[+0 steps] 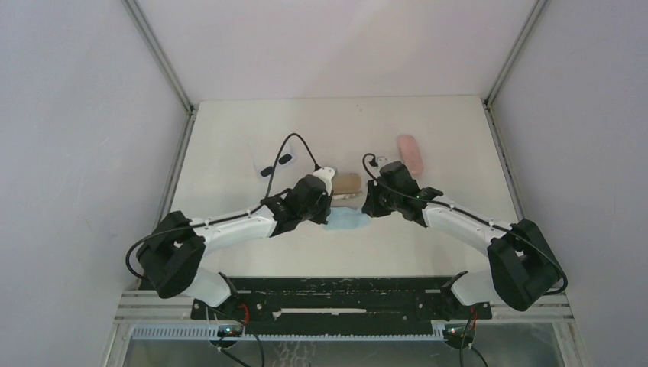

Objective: Organize the sunglasses
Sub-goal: Pick up the glasses cleaning cloth from the center of the board, then place the glasses cleaning cloth in the sunglasses case.

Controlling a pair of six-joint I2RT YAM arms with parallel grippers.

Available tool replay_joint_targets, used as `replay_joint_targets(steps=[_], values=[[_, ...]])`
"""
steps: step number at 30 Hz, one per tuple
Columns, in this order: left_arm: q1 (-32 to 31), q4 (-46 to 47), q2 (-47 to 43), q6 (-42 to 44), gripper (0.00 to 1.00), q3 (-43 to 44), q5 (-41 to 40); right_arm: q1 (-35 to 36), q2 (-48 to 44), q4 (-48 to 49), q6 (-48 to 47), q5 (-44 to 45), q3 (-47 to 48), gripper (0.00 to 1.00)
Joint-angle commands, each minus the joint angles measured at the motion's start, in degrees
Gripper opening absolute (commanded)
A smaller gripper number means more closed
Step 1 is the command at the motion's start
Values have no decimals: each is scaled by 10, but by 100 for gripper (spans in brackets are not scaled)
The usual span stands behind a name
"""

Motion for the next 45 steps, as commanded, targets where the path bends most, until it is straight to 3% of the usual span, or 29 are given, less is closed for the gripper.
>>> replay_joint_targets(steps=[1, 12, 31, 45], values=[[11, -5, -27, 13, 0, 31, -8, -5, -8, 40, 12, -9, 45, 0], [55, -8, -17, 29, 0, 80, -9, -28, 40, 45, 2, -24, 112, 0], [119, -3, 75, 62, 0, 169, 32, -62, 157, 70, 5, -58, 207, 0], [140, 7, 124, 66, 0, 193, 56, -86, 218, 77, -2, -69, 230, 0]])
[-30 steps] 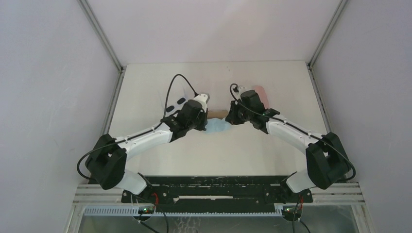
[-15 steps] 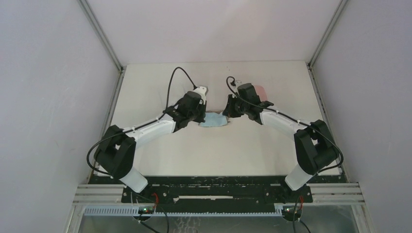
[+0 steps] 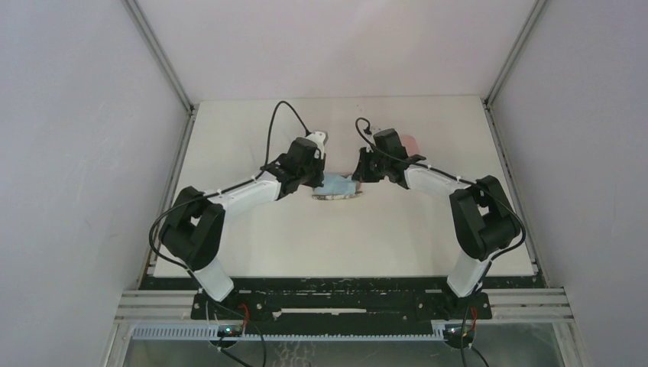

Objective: Organize the sunglasses
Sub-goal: Place the glasses cleaning cloth in the sunglasses case.

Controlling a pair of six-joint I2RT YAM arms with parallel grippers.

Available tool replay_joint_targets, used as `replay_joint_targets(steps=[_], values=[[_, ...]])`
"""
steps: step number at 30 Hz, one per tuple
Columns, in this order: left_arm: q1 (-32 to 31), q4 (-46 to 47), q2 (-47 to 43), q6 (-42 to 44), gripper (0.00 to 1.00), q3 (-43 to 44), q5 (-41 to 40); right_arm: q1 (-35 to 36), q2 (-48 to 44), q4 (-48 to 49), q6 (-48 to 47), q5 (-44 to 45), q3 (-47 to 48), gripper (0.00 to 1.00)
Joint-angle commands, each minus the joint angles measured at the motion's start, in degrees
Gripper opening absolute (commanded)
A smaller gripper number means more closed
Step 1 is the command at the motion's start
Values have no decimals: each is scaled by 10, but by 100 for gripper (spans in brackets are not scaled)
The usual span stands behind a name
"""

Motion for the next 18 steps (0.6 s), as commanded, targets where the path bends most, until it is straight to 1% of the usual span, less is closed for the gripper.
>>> replay_joint_targets(steps=[1, 18], values=[[5, 23, 8, 15, 0, 33, 18, -6, 11, 29, -3, -8, 32, 0], [20, 39, 21, 14, 0, 21, 25, -17, 44, 38, -10, -9, 47, 0]])
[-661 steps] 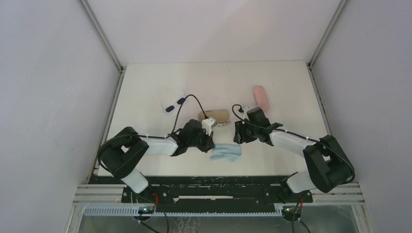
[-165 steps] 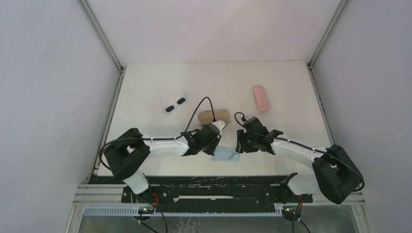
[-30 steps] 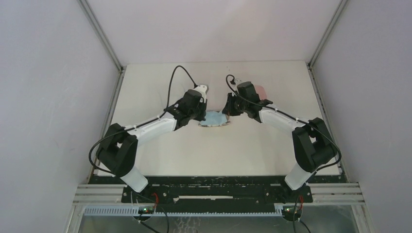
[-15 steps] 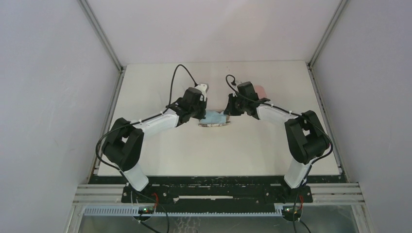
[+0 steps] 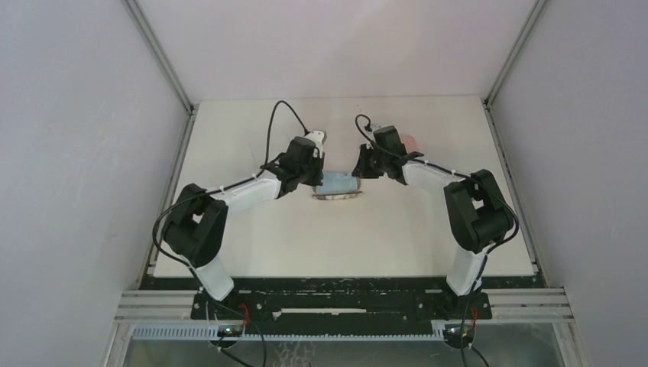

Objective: Organize the sunglasses
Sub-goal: Place the glasses cleaning cloth in the sunglasses case.

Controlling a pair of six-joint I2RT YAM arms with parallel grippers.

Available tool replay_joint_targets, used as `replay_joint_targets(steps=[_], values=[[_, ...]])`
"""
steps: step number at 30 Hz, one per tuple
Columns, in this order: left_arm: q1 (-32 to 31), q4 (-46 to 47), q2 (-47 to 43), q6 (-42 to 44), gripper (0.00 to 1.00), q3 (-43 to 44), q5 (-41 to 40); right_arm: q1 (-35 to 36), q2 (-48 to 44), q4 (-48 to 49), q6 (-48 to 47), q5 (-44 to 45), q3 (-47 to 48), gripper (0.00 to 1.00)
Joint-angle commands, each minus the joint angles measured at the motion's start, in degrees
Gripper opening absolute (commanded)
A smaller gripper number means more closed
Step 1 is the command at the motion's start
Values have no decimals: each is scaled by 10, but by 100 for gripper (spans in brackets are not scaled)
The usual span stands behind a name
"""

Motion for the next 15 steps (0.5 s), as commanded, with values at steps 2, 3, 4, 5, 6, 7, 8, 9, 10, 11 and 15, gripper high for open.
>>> replay_joint_targets(steps=[2, 3, 4, 5, 6, 7, 8, 9, 10, 11, 15], values=[[7, 23, 7, 10, 0, 18, 14, -3, 3, 22, -8, -7, 23, 0], [8, 24, 8, 9, 0, 17, 15, -3, 4, 22, -9, -8, 23, 0], [8, 25, 10, 9, 0, 16, 15, -4, 5, 23, -9, -8, 23, 0], [8, 26, 11, 9, 0, 15, 16, -4, 5, 23, -10, -8, 23, 0], [8, 27, 12, 9, 0, 13, 16, -4, 7, 23, -10, -9, 23, 0], [9, 28, 13, 9, 0, 12, 16, -5, 8, 23, -10, -9, 24, 0], [10, 30, 13, 8, 0, 11, 15, -5, 9, 22, -10, -11, 25, 0], [10, 31, 13, 7, 0, 8, 15, -5, 10, 21, -9, -12, 27, 0], [10, 32, 12, 6, 0, 6, 15, -5, 12, 21, -10, -13, 27, 0], [11, 33, 13, 6, 0, 5, 15, -5, 13, 21, -10, -13, 28, 0], [15, 36, 13, 6, 0, -1, 14, -6, 13, 20, -11, -13, 28, 0]])
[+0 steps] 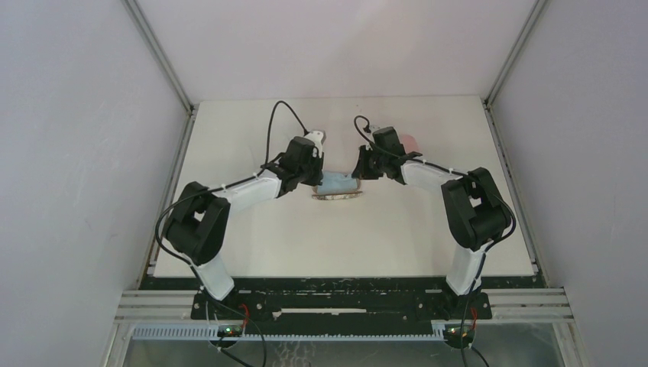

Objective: Organize the sunglasses
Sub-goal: Place the glasses cleaning cloth in the sunglasses case.

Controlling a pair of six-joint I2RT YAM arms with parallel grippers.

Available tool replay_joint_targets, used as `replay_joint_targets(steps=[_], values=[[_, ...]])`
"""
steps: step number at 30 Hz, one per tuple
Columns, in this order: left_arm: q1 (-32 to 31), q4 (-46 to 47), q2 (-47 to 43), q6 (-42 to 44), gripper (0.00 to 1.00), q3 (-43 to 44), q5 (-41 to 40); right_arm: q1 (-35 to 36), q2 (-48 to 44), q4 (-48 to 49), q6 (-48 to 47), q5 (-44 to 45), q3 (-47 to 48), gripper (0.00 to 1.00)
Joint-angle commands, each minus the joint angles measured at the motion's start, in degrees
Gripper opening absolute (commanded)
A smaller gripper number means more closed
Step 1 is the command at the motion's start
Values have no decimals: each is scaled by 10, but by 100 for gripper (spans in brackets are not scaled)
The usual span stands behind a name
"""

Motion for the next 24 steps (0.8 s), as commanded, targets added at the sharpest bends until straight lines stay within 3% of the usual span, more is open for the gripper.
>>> replay_joint_targets(steps=[1, 24], values=[[9, 28, 0, 6, 0, -1, 5, -5, 1, 19, -7, -10, 24, 0], [14, 43, -17, 2, 0, -35, 30, 4, -30, -1, -9, -4, 19, 0]])
